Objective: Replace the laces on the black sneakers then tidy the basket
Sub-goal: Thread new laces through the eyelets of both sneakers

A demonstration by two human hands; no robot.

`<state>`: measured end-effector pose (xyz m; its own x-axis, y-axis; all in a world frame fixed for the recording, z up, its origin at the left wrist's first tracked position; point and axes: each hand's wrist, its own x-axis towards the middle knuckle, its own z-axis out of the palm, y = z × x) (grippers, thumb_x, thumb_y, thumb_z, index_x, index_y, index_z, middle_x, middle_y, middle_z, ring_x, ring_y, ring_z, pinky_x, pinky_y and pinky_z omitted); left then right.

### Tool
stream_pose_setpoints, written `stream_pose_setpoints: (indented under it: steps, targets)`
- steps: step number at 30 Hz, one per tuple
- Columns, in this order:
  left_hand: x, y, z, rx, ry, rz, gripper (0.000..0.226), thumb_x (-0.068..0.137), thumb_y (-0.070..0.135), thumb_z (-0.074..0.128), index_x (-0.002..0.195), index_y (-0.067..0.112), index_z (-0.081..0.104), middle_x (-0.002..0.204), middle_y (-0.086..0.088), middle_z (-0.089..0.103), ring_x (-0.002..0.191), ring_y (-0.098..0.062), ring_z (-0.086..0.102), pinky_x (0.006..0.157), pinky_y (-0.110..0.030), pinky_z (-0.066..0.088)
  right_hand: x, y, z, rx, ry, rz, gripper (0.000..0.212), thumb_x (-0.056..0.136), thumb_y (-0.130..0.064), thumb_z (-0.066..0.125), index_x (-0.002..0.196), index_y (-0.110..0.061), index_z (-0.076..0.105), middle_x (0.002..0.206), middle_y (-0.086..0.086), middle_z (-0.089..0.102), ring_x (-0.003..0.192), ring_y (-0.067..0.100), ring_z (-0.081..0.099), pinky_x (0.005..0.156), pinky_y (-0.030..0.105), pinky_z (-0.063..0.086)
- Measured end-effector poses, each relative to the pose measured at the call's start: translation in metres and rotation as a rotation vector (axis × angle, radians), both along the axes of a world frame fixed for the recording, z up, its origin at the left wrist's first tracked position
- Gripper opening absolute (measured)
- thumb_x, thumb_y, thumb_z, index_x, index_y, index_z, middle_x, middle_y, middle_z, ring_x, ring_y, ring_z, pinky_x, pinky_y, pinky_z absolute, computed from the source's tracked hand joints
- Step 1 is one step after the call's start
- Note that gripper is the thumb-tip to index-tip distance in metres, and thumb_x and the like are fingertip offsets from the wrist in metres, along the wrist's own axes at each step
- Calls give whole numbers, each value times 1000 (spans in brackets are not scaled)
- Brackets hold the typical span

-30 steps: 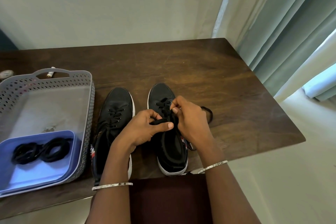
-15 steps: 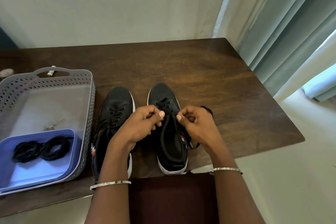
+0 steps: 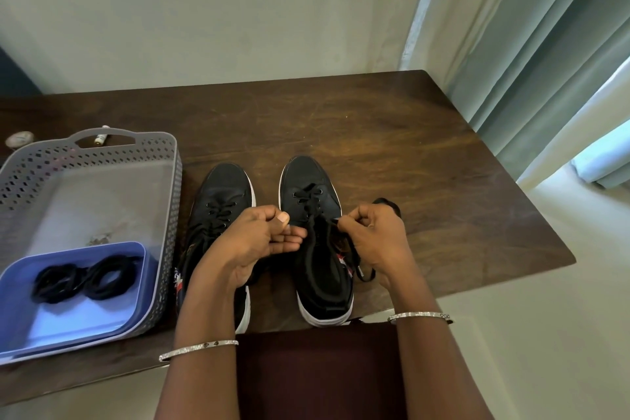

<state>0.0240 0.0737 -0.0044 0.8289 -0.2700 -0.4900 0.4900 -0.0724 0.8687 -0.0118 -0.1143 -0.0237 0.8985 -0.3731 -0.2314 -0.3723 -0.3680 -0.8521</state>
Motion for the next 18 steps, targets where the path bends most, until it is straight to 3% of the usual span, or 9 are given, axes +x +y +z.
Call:
stream_pose_setpoints:
  steps: [4,8,11,13,15,18]
  targets:
    - [1,0,-1,26,-22,-2,21,103,11,48,88,2,59,88,-17,74,77,-21,71,68,-24,60,0,0,-3,-59,-24,22,17,84,-20,70,68,-16,68,69,0,70,69,14,67,68,35,58]
    - [-6,1,4,183,-136,-135,25,102,20,53,83,6,62,65,-5,66,60,-14,58,55,-22,49,0,-2,1,12,-6,91,20,91,-21,61,73,-15,66,69,-3,67,64,10,61,63,29,50]
    - [-8,4,13,404,-242,-200,29,98,35,59,80,14,69,57,1,59,52,-12,51,59,-29,44,0,-1,2,86,82,121,31,95,-26,54,66,-16,58,57,-8,57,55,10,50,63,34,43]
    - [-8,8,28,500,-288,-238,31,96,40,60,77,20,73,71,-12,68,61,-28,60,67,-39,51,-1,-4,9,80,120,185,40,97,-34,54,59,-20,52,51,-9,50,54,11,47,65,38,41]
    - [-9,12,45,582,-322,-275,35,96,43,60,72,22,74,79,-15,71,69,-31,61,72,-37,51,-5,-8,23,113,157,249,42,98,-38,56,60,-19,56,53,-6,51,54,11,51,66,34,43]
    - [-9,17,77,674,-369,-303,39,97,44,57,69,22,72,64,-2,63,60,-20,57,65,-30,46,-14,-10,50,62,144,288,40,99,-39,57,69,-14,65,58,-1,56,55,10,54,64,29,46]
